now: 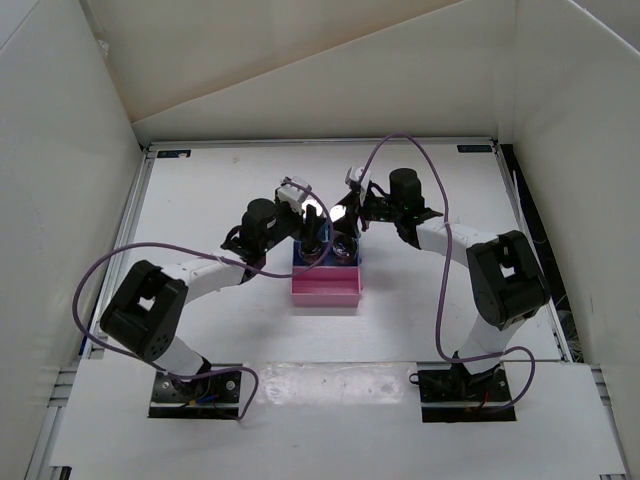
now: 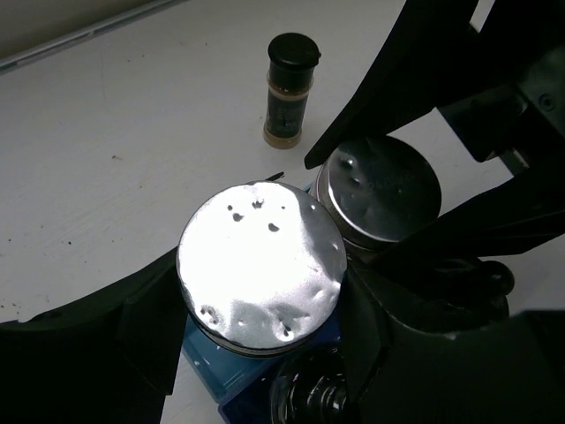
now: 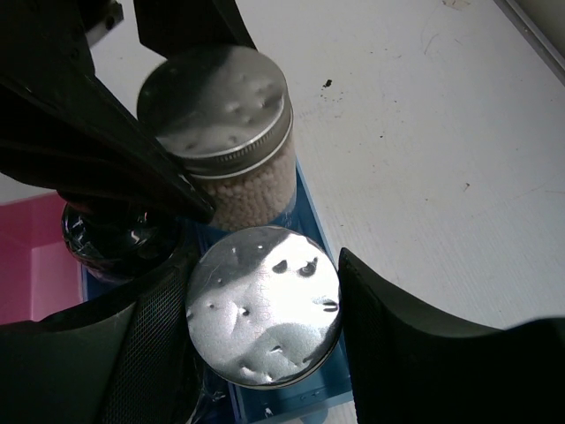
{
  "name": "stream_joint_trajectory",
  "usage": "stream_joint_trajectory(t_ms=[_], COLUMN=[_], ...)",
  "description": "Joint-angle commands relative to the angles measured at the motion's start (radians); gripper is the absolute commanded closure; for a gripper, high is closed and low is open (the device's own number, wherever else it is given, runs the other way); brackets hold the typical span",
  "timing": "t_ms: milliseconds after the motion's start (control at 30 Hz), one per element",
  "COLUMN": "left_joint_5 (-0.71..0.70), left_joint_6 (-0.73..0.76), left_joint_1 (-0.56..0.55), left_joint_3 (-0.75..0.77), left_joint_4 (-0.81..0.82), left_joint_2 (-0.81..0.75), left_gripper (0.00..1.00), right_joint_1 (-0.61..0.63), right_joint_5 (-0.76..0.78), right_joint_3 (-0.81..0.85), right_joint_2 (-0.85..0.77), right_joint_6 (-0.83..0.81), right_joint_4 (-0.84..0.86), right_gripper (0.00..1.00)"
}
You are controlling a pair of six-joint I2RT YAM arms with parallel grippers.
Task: Organize the condiment bottles
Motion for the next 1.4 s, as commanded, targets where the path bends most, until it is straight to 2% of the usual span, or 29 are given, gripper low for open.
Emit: stream_joint_trajectory(t_ms=[0, 400, 433, 467, 500, 533, 567, 600, 633, 733, 767, 1033, 1367], left_joint_5=[0.037, 0.031, 0.031, 0.032, 0.032, 0.031, 0.032, 0.037, 0.037, 0.049, 0.06, 0.09, 0.074], left_joint_6=[-0.008, -0.017, -0.018, -0.023, -0.026, -0.028, -0.029, -0.028, -0.026, -0.028, -0.028, -0.02, 0.038], left_joint_1=[-0.007, 0.011, 0.011, 0.012, 0.013, 0.013, 0.013, 0.013, 0.011, 0.014, 0.013, -0.001, -0.033], left_joint_3=[0.022, 0.024, 0.018, 0.015, 0.013, 0.007, 0.004, 0.008, 0.005, 0.01, 0.013, 0.013, 0.064], left_joint_4=[0.048, 0.094, 0.094, 0.095, 0.1, 0.103, 0.108, 0.103, 0.103, 0.097, 0.094, 0.062, -0.006], left_joint_2=[0.005, 0.098, 0.101, 0.103, 0.103, 0.101, 0.103, 0.1, 0.097, 0.083, 0.072, 0.02, -0.05], left_gripper=[1.0, 1.0, 1.0, 1.0, 0.83, 0.75, 0.66, 0.57, 0.44, 0.3, 0.28, 0.19, 0.18], right_joint_1=[-0.012, -0.008, -0.005, -0.005, -0.002, -0.002, -0.002, 0.0, -0.003, -0.002, 0.0, 0.004, -0.005], right_joint_5=[0.02, 0.019, 0.025, 0.045, 0.048, 0.052, 0.049, 0.048, 0.048, 0.048, 0.052, 0.066, 0.083], right_joint_3=[0.019, 0.024, 0.021, 0.016, 0.013, 0.013, 0.013, 0.014, 0.016, 0.019, 0.021, 0.019, 0.045], right_joint_2=[-0.008, 0.012, 0.01, 0.01, 0.009, 0.01, 0.012, 0.007, 0.012, 0.009, 0.009, -0.004, -0.043], right_joint_6=[-0.04, -0.026, -0.028, -0.02, -0.02, -0.019, -0.017, -0.014, -0.014, -0.01, -0.011, -0.003, 0.01], right_joint_4=[-0.043, -0.061, -0.06, -0.054, -0.043, -0.041, -0.041, -0.044, -0.041, -0.038, -0.04, -0.026, -0.02], right_gripper=[1.0, 1.0, 0.93, 0.78, 0.67, 0.51, 0.4, 0.32, 0.28, 0.2, 0.14, 0.11, 0.11])
